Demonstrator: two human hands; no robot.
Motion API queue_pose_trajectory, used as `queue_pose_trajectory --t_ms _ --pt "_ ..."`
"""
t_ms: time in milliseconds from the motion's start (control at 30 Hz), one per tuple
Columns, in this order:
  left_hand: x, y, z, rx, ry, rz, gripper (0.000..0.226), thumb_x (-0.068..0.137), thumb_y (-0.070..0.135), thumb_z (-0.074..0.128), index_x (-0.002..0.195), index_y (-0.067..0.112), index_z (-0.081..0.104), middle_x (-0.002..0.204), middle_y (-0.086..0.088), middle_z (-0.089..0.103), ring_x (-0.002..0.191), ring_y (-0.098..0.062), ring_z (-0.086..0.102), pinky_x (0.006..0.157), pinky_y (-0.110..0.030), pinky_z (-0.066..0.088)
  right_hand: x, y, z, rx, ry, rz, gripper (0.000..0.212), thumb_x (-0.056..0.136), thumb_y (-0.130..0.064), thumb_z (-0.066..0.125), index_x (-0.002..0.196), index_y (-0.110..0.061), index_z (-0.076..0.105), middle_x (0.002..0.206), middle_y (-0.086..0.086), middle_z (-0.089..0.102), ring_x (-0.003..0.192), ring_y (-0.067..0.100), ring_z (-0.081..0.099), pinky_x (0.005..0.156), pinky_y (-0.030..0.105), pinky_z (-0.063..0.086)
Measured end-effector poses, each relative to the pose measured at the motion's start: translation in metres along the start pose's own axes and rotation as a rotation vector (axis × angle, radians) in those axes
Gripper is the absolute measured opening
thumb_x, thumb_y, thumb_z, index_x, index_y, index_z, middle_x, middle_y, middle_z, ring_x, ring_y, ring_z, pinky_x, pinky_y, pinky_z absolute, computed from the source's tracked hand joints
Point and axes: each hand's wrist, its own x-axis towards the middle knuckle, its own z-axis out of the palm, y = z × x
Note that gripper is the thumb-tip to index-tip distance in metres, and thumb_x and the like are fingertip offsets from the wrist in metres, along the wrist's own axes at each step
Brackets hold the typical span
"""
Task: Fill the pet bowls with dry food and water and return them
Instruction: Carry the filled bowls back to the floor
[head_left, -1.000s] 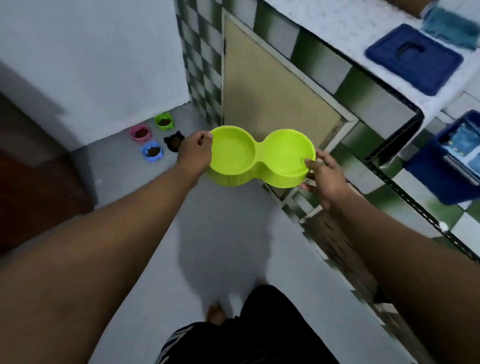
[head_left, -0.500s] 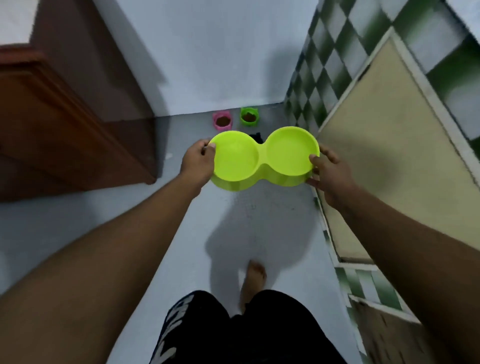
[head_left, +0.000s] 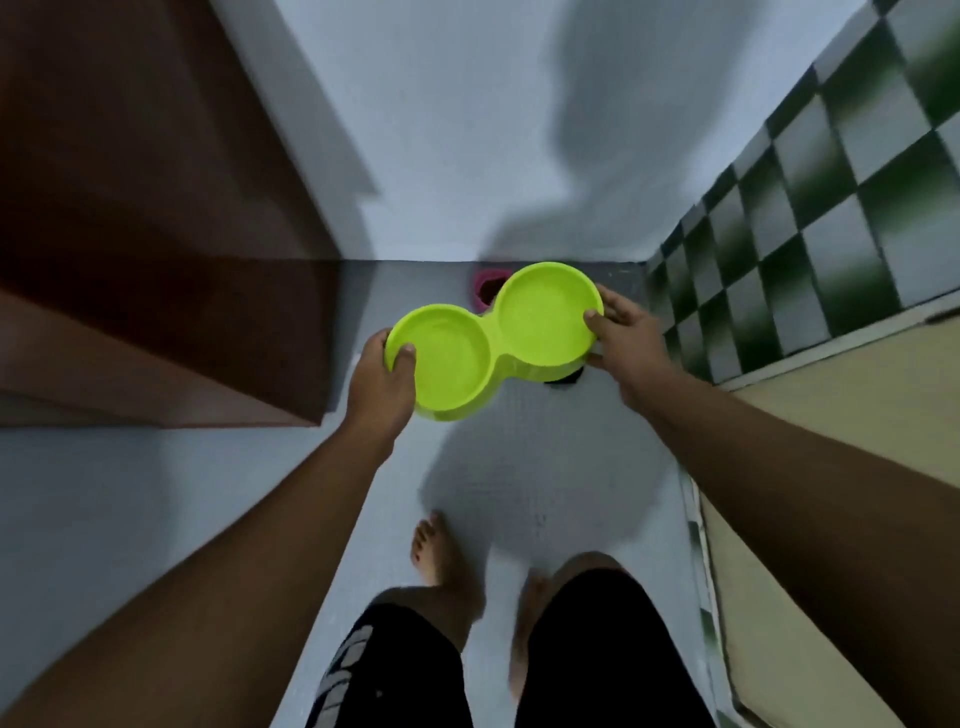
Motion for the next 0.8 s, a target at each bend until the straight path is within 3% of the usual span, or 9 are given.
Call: queue_pose_trajectory --t_ms 67,200,300,433,600,733,800 --pt "0.036 -0.017 0.017 -0.003 0.037 -0.04 0.036 0.104 0.025 0.054 0.137 0.012 0.056 0.129 -0.011 0.064 0.115 -0.029 0.059 0.096 -0.037 0.048 0.054 0.011 0.023 -0.047 -0.016 -0.002 0.044 0.097 -0.005 0.059 0.141 -0.012 0.054 0.118 0.006 0.067 0.109 0.022 0.063 0.098 0.05 0.052" --pt "0.105 -0.068 0.061 -0.026 0.099 -0.126 0.041 0.104 0.025 0.054 0.142 0.012 0.052 0.134 -0.012 0.061 0.119 -0.029 0.058 0.096 -0.035 0.046 0.167 0.045 0.061 -0.158 -0.089 -0.023 0.041 0.096 -0.006 0.06 0.138 -0.009 0.057 0.127 0.013 0.067 0.112 0.026 0.065 0.1 0.054 0.051" --pt "0.156 -0.112 0.102 -0.05 0.123 -0.15 0.044 0.104 0.028 0.053 0.146 0.016 0.048 0.138 -0.009 0.058 0.119 -0.026 0.056 0.094 -0.031 0.041 0.25 0.076 0.089 -0.268 -0.125 -0.122 0.037 0.091 -0.009 0.061 0.128 -0.012 0.066 0.118 0.009 0.071 0.106 0.02 0.067 0.099 0.049 0.053" --pt "0.209 -0.173 0.153 -0.091 0.153 -0.198 0.045 0.104 0.031 0.055 0.146 0.017 0.047 0.138 -0.007 0.058 0.118 -0.025 0.057 0.1 -0.038 0.047 0.35 0.13 0.128 -0.379 -0.188 -0.192 0.039 0.086 -0.011 0.059 0.123 -0.01 0.069 0.117 0.009 0.072 0.11 0.024 0.067 0.101 0.046 0.052" --pt "0.264 -0.247 0.206 -0.118 0.184 -0.273 0.046 0.102 0.034 0.056 0.144 0.014 0.05 0.137 -0.01 0.06 0.12 -0.028 0.058 0.103 -0.043 0.049 0.449 0.197 0.174 -0.546 -0.323 -0.296 0.034 0.092 -0.002 0.057 0.123 -0.008 0.069 0.118 0.005 0.07 0.11 0.016 0.063 0.097 0.027 0.05" --pt "0.29 -0.293 0.236 -0.18 0.232 -0.351 0.045 0.1 0.036 0.058 0.137 0.012 0.056 0.128 -0.011 0.065 0.116 -0.029 0.061 0.097 -0.038 0.05 0.503 0.25 0.209 -0.671 -0.425 -0.321 0.038 0.09 -0.001 0.055 0.125 -0.011 0.068 0.122 0.008 0.07 0.115 0.023 0.063 0.103 0.039 0.049" --pt "0.3 -0.316 0.247 -0.217 0.242 -0.388 0.053 0.091 0.052 0.061 0.132 0.019 0.059 0.123 -0.009 0.068 0.112 -0.031 0.064 0.099 -0.05 0.053 0.517 0.269 0.223 -0.708 -0.469 -0.317 0.043 0.087 0.002 0.052 0.126 -0.01 0.067 0.121 0.01 0.069 0.114 0.025 0.062 0.101 0.038 0.049"
